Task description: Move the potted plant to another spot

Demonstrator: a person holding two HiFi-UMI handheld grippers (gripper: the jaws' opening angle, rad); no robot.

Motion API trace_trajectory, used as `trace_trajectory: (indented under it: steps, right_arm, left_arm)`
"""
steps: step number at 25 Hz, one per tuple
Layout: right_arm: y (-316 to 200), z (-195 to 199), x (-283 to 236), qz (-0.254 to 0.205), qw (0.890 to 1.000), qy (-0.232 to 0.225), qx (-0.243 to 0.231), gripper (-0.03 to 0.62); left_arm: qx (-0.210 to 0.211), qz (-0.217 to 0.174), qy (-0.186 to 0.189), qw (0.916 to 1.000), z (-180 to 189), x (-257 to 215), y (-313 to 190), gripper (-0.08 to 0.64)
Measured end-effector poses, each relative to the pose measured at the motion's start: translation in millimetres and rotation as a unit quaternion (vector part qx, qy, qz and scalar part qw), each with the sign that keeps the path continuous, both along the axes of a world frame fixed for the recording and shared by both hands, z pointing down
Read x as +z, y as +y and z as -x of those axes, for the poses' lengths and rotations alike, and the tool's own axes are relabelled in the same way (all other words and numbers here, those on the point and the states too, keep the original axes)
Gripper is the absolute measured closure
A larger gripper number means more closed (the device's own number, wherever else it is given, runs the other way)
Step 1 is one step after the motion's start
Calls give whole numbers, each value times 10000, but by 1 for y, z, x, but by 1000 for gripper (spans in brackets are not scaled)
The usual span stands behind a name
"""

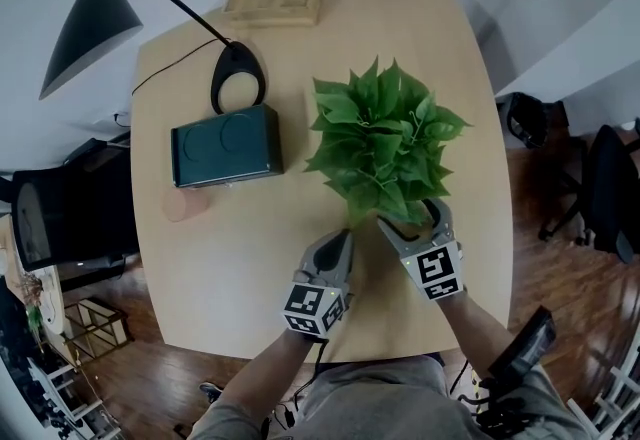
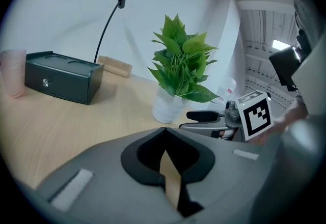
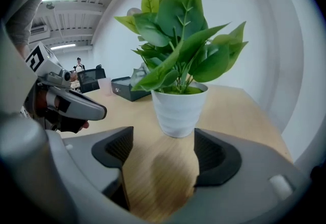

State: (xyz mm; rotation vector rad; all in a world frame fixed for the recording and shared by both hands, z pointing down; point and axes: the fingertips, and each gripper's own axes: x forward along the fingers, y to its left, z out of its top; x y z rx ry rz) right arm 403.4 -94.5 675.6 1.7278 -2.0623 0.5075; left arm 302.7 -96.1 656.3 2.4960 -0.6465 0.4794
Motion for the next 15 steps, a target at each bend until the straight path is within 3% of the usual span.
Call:
trace_trajectory:
  steps: [2, 6, 15]
  right_arm:
    - [-9, -2, 0, -52, 10000, 51, -18, 157]
    - [-32, -6, 0, -148, 9998, 94, -113, 91]
    - [-73, -9, -2, -371, 9990, 14, -258, 41]
  left_arm:
    - [-5, 2, -22, 10000, -2, 2, -2, 566]
    - [-44, -30, -76, 10000, -3, 5, -9, 566]
    - [-130, -138, -184, 9997, -1, 9, -24, 566]
